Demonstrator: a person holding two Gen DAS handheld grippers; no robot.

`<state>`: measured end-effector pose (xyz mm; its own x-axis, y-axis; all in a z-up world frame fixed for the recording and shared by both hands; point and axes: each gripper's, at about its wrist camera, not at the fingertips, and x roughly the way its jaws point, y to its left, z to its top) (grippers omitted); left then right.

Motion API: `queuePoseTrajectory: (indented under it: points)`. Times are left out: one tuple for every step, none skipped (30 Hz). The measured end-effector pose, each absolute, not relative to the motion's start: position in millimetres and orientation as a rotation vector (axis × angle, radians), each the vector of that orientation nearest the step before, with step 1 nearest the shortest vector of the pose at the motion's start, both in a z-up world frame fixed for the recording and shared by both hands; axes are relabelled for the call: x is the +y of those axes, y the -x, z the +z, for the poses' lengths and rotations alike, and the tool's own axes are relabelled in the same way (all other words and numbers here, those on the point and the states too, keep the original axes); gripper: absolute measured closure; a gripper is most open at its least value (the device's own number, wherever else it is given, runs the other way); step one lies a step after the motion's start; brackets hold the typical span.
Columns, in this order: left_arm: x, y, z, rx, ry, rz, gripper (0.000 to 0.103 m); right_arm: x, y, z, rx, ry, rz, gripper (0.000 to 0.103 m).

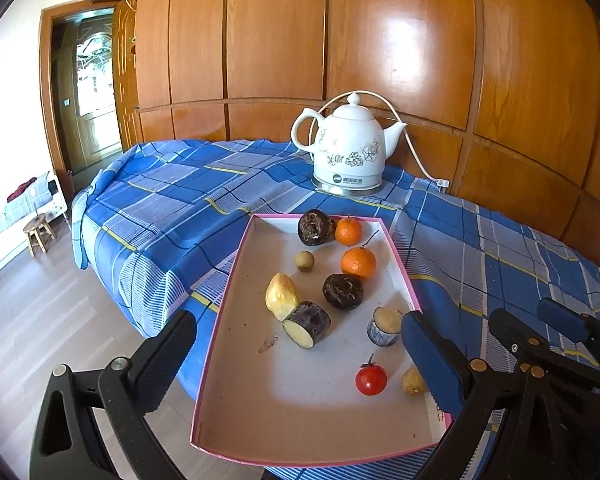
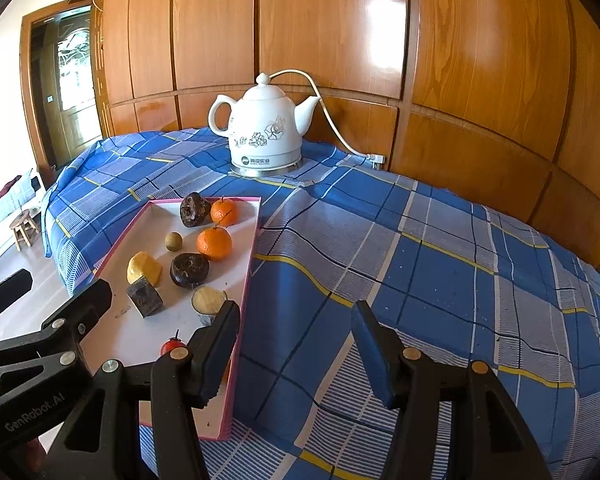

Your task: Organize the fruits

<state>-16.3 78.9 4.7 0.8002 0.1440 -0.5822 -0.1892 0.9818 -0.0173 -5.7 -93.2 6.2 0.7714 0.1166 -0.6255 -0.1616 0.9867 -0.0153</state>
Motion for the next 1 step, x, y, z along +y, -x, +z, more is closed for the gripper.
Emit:
queuePoseTrajectory:
  points:
    - [78.5, 15.9, 4.7, 0.620, 0.077, 0.175, 0.000, -93.6, 5.2, 6.0, 0.675, 0.070, 0.157, 0.045]
